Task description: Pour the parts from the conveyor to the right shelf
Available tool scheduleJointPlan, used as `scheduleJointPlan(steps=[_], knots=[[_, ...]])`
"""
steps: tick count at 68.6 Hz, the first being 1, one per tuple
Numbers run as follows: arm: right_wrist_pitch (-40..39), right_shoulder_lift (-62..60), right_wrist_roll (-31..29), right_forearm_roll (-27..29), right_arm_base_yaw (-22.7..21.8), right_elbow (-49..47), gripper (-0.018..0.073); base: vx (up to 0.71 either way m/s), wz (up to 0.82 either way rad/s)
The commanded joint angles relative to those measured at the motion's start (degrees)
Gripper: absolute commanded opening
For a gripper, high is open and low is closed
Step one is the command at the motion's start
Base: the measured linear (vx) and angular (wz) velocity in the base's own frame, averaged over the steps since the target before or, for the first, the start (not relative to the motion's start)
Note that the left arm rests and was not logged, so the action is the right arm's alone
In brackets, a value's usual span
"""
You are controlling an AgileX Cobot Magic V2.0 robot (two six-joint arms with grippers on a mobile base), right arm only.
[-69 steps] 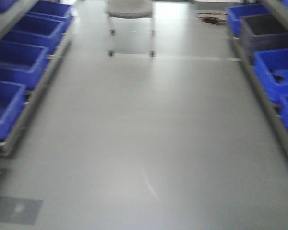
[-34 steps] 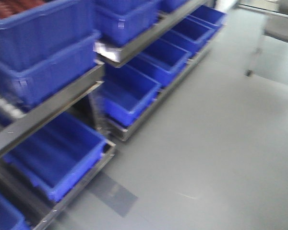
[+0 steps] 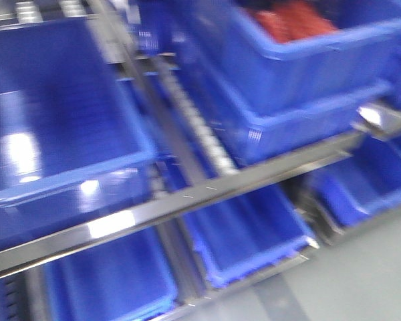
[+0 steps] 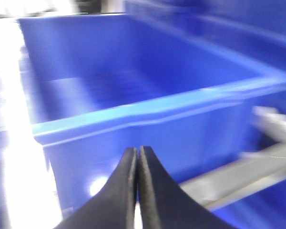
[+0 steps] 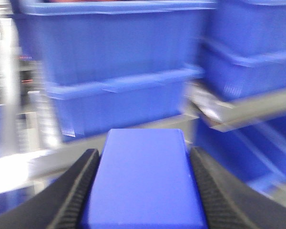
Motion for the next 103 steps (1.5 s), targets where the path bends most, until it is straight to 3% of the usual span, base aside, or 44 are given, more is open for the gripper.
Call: scheduleJointPlan(steps=[1, 39, 103], knots=[[-4.6, 0.5, -0.3, -0.2, -0.2, -1.8, -0.0006, 0.16, 0.98], [-4.6, 0.5, -0.3, -0.2, -0.2, -1.8, -0.0006, 0.15, 0.64], [-4.6, 0.5, -0.3, -0.2, -0.2, -1.8, -0.0006, 0.16, 0.04]])
